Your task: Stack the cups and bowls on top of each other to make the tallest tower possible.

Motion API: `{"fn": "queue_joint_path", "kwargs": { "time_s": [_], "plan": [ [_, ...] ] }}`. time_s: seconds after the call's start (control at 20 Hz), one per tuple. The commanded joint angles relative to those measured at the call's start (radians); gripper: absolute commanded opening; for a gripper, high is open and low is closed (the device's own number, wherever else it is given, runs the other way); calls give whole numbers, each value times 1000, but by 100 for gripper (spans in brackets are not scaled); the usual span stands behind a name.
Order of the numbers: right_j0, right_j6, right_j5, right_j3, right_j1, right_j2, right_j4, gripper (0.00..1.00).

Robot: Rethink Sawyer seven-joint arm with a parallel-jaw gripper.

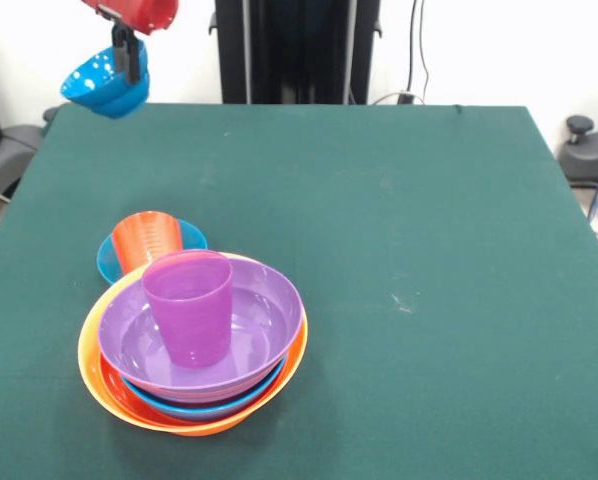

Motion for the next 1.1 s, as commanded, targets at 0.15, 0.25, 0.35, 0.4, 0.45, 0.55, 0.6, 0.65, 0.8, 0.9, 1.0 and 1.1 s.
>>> {"fn": "queue_joint_path", "kwargs": {
  "time_s": [0.15,0.25,0.35,0.4,0.45,0.55,0.6,0.65,0.8,0.9,1.0,1.1],
  "plan": [
    [174,-65,215,-245,49,-13,-86,0],
    [199,-69,258,-295,62,-17,-81,0],
    [213,-80,294,-345,86,-14,-71,0],
    [223,-83,321,-379,98,-13,-68,0],
    [230,-85,337,-401,108,-14,-68,0],
    [256,-78,371,-468,144,-20,-86,0],
    [271,-71,380,-507,174,-25,-103,0],
    [280,-66,382,-537,201,-29,-114,0],
    [300,-54,377,-612,271,-40,-143,0],
    [307,-39,357,-625,300,-53,-148,0],
    [317,8,313,-632,340,-72,-152,0],
    [303,19,276,-622,375,-63,-109,0]
  ]
}}
